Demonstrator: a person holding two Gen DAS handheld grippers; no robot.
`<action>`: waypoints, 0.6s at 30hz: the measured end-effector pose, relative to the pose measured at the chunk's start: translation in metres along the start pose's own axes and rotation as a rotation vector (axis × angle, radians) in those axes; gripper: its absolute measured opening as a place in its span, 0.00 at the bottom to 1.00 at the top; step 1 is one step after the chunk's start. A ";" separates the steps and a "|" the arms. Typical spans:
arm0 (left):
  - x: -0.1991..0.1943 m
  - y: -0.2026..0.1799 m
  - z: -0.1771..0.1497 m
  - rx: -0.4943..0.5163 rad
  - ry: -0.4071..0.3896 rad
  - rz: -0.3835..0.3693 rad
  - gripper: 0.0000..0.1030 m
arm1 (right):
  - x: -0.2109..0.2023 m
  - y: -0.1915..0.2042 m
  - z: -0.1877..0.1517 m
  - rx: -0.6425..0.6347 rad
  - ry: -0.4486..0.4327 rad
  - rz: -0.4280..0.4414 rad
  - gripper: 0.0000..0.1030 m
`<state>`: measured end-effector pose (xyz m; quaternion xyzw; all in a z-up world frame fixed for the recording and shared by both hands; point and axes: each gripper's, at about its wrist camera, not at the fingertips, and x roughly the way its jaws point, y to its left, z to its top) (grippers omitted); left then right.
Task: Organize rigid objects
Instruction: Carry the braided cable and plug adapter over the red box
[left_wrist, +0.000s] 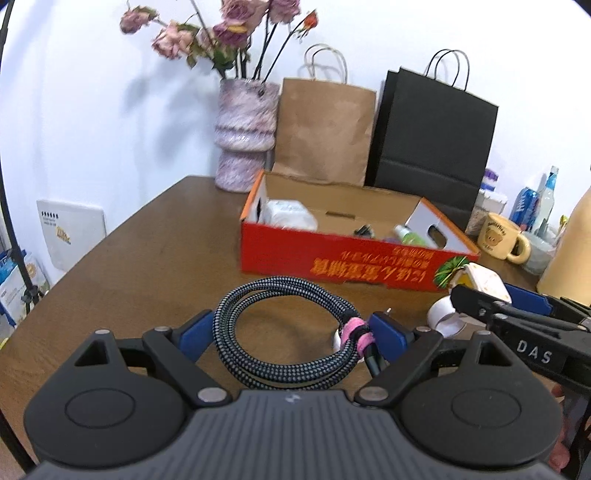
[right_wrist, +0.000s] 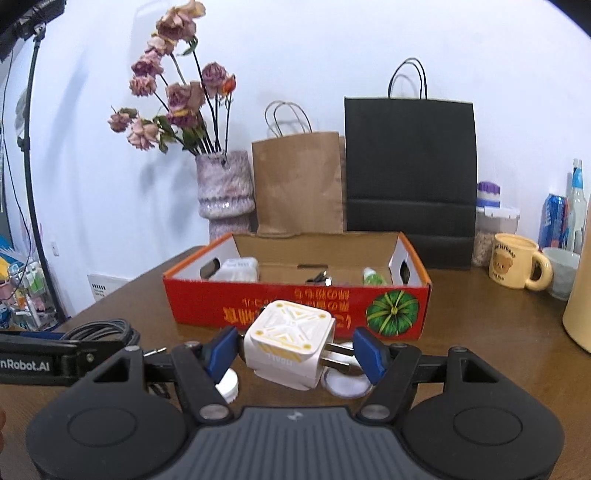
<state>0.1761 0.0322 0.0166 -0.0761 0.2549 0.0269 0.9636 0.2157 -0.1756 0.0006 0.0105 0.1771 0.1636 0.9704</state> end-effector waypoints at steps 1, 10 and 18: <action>0.000 -0.003 0.003 0.000 -0.003 -0.004 0.88 | -0.001 -0.001 0.003 -0.004 -0.007 0.001 0.66; 0.007 -0.027 0.036 0.000 -0.029 -0.013 0.88 | -0.003 -0.011 0.027 0.004 -0.057 0.012 0.66; 0.022 -0.041 0.062 -0.012 -0.062 -0.015 0.88 | 0.010 -0.020 0.044 0.021 -0.087 0.009 0.66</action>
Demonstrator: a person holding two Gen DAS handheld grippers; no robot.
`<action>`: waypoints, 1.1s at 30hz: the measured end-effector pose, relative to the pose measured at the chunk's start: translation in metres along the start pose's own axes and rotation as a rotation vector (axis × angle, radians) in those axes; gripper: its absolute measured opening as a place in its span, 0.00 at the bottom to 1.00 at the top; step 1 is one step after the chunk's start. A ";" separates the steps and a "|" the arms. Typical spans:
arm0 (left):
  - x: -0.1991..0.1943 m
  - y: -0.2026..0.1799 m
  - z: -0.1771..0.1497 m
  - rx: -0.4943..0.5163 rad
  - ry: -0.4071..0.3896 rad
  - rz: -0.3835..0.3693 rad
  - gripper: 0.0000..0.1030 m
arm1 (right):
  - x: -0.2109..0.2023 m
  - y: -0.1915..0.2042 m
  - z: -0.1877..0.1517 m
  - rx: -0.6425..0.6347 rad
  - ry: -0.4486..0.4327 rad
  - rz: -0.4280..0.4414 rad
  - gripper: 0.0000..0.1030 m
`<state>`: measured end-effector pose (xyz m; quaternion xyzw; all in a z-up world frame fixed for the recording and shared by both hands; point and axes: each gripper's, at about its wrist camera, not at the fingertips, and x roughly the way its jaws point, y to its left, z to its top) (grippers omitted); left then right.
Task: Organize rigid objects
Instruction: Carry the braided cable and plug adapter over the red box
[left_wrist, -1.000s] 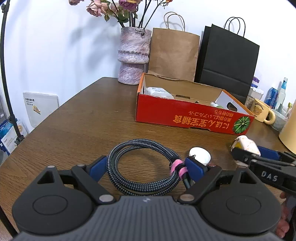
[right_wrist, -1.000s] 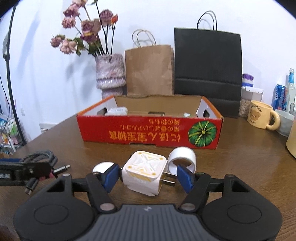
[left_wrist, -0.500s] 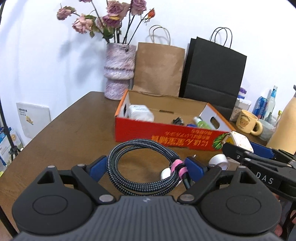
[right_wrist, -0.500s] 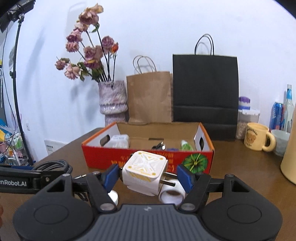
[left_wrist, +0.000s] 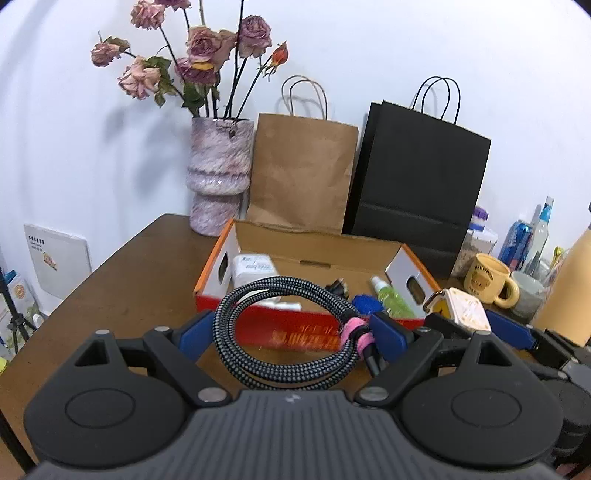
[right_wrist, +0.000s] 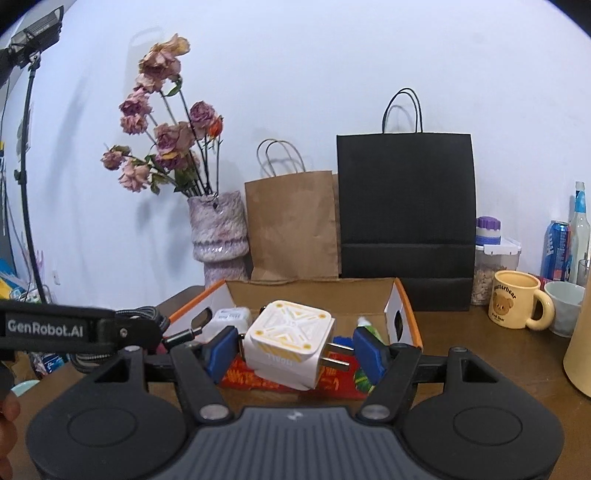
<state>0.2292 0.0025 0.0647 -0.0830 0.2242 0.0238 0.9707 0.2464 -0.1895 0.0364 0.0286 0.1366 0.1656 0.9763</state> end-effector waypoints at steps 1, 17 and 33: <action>0.002 -0.001 0.002 -0.001 -0.005 0.000 0.88 | 0.002 -0.001 0.002 0.003 -0.003 0.000 0.66; 0.055 -0.011 0.034 -0.045 -0.020 -0.012 0.88 | 0.053 -0.020 0.021 0.019 -0.010 -0.015 0.66; 0.137 -0.017 0.062 -0.009 0.006 0.037 0.88 | 0.128 -0.046 0.034 0.011 0.029 -0.055 0.66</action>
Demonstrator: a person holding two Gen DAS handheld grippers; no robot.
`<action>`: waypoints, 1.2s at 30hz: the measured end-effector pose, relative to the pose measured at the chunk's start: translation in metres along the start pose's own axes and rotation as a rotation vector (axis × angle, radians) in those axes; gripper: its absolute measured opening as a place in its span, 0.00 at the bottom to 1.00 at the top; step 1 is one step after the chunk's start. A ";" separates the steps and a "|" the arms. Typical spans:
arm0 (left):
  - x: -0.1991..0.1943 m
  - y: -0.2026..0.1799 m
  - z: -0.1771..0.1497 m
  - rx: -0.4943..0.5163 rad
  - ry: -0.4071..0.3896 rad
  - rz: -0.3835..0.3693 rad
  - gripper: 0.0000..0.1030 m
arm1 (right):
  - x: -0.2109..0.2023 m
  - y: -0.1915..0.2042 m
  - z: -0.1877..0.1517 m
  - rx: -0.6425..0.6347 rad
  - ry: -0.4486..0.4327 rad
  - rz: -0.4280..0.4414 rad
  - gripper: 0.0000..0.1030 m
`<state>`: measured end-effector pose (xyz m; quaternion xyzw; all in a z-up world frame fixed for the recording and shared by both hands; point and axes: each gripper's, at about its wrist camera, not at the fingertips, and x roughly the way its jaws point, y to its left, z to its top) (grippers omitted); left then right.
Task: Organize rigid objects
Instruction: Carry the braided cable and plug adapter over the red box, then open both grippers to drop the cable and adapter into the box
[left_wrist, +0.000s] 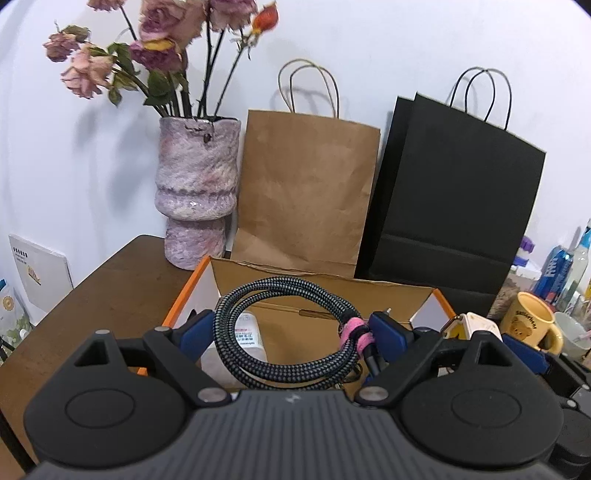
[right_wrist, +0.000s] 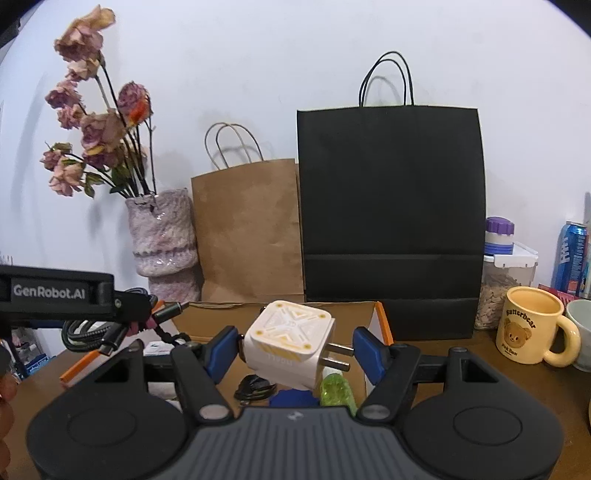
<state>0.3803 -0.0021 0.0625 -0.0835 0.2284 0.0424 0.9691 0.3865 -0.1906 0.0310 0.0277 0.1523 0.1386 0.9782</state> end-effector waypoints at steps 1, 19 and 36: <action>0.005 0.000 0.001 0.004 0.006 0.001 0.88 | 0.005 -0.001 0.001 -0.003 0.004 -0.001 0.66; 0.066 0.007 -0.008 0.055 0.100 0.085 0.88 | 0.058 -0.003 -0.015 -0.050 0.100 -0.005 0.66; 0.060 0.007 -0.007 0.055 0.081 0.116 1.00 | 0.056 -0.009 -0.016 -0.026 0.100 0.003 1.00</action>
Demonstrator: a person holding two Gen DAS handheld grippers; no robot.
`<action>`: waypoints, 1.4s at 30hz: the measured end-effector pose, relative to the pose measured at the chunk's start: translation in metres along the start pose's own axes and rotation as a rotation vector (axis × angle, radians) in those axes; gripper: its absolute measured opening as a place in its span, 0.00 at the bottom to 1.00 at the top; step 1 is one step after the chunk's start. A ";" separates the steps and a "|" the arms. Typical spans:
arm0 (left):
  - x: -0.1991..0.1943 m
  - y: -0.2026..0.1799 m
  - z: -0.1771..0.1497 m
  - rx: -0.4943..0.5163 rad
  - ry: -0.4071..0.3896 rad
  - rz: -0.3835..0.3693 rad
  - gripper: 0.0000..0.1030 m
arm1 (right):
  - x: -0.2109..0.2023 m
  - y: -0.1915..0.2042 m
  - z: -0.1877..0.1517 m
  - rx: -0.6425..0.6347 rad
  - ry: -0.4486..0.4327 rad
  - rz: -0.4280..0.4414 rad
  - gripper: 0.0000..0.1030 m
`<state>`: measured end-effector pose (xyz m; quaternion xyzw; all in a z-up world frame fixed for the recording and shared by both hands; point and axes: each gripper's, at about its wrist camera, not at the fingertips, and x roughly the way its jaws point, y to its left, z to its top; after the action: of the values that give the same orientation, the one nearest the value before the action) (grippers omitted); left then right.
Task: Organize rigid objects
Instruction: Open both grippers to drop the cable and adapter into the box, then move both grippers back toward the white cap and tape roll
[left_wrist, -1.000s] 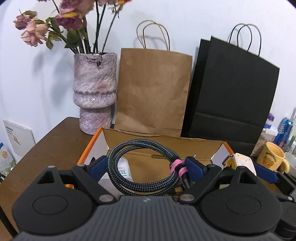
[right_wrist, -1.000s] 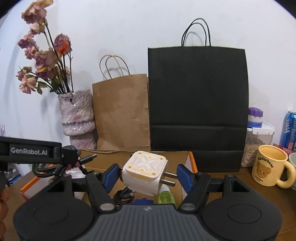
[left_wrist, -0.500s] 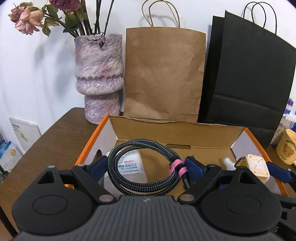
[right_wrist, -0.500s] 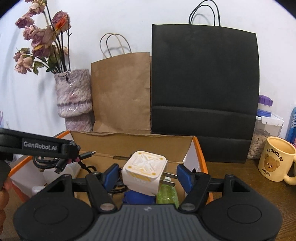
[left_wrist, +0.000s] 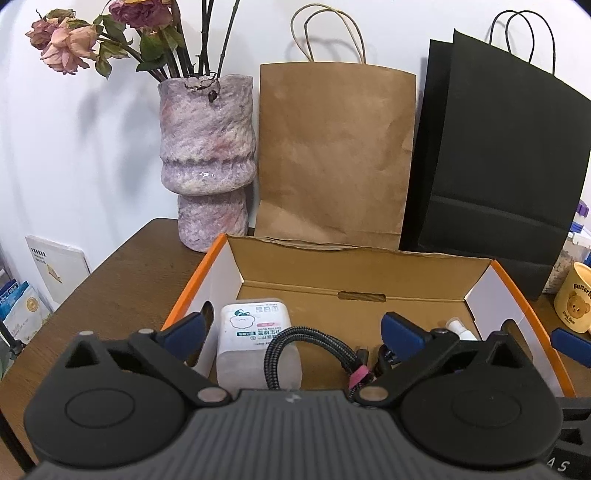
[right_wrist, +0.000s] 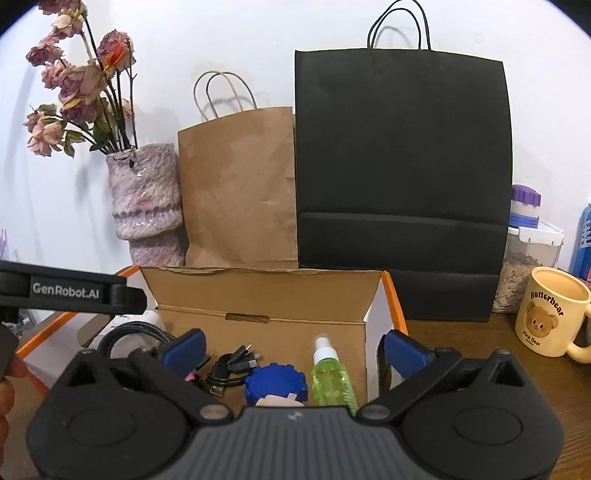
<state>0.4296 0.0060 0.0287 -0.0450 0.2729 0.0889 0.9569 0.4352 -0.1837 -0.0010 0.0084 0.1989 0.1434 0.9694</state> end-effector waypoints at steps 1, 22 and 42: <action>0.000 0.000 0.000 0.001 0.000 0.002 1.00 | 0.000 0.000 0.000 -0.002 0.001 0.000 1.00; -0.044 0.015 -0.011 -0.046 -0.070 -0.029 1.00 | -0.034 0.000 -0.002 -0.003 -0.048 -0.003 1.00; -0.116 0.024 -0.069 -0.016 -0.087 -0.083 1.00 | -0.125 -0.002 -0.049 -0.001 -0.071 -0.043 1.00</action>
<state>0.2927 0.0031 0.0310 -0.0600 0.2281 0.0529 0.9703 0.3072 -0.2230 0.0013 0.0088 0.1647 0.1220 0.9787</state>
